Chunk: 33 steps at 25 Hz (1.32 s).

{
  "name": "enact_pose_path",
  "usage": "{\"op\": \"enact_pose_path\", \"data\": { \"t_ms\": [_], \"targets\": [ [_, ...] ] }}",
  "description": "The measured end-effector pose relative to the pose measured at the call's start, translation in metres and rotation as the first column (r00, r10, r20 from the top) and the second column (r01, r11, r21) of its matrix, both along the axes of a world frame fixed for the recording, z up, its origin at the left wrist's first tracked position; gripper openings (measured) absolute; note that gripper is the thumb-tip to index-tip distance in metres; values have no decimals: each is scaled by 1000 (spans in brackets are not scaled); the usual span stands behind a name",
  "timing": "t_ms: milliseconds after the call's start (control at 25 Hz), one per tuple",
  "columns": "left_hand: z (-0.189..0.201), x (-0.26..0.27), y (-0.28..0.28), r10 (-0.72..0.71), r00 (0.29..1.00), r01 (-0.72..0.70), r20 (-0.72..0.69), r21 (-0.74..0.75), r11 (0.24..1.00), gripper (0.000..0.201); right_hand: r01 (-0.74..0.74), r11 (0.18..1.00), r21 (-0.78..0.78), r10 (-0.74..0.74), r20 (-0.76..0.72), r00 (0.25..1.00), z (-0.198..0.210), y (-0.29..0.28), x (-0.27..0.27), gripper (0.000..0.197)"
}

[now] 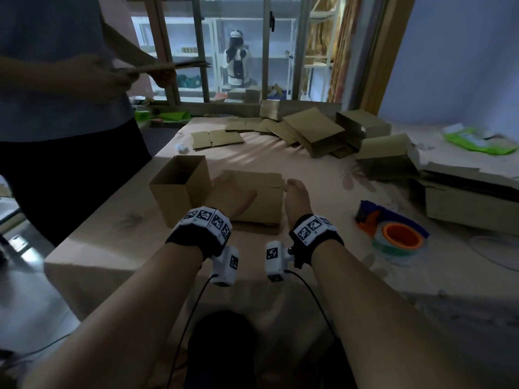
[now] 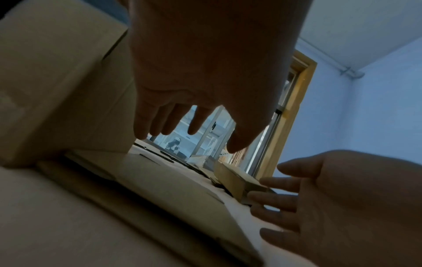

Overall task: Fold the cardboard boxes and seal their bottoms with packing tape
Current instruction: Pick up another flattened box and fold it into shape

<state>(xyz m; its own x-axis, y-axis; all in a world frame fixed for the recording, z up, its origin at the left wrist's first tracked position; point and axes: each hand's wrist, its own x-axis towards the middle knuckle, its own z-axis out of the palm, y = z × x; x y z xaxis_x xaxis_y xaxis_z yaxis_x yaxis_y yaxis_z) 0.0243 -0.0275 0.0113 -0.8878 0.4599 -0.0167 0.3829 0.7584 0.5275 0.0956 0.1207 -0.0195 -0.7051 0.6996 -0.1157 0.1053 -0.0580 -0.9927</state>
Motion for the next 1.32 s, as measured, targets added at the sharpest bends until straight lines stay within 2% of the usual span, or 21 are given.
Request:
{"op": "enact_pose_path", "data": {
  "t_ms": [80,200,280,440,560,720,800,960,1040,1120,1200,1320],
  "targets": [
    [-11,-2,3,14,1000,-14,-11,-44,999,62,-9,1000,4,9,15,1000,-6,2,0,40],
    [-18,-5,6,21,1000,-21,13,-67,998,34,-23,999,44,21,45,999,-13,4,-1,41],
    [-24,-10,7,29,999,-26,33,-99,995,30,-36,998,53,33,62,997,-16,1,-4,41],
    [-35,-11,8,91,991,-77,99,-141,987,45,-60,995,85,49,123,991,-24,-5,-10,43],
    [-36,-8,8,161,982,-141,96,-188,972,40,-84,989,119,65,156,986,-27,-6,-9,44],
    [-35,-3,13,252,964,-226,88,-232,946,66,-120,976,181,85,192,978,-25,-2,-10,47],
    [-36,-4,18,257,960,-229,112,-214,950,71,-117,974,194,80,190,978,-21,1,-9,47],
    [-34,-5,24,230,961,-215,151,-109,970,80,-83,977,198,52,156,986,-16,10,-7,47],
    [-33,-3,24,221,963,-217,155,-45,975,92,-68,976,207,35,160,987,-16,15,-7,43],
    [-30,4,21,202,971,-213,132,74,974,98,-62,977,202,30,158,987,-18,19,-5,43],
    [-25,9,18,191,975,-207,113,158,965,94,-51,978,201,24,133,991,-19,21,-4,46],
    [-17,15,17,150,988,-155,48,148,977,83,-18,984,177,-2,110,994,-14,23,3,51]
  ]
}}
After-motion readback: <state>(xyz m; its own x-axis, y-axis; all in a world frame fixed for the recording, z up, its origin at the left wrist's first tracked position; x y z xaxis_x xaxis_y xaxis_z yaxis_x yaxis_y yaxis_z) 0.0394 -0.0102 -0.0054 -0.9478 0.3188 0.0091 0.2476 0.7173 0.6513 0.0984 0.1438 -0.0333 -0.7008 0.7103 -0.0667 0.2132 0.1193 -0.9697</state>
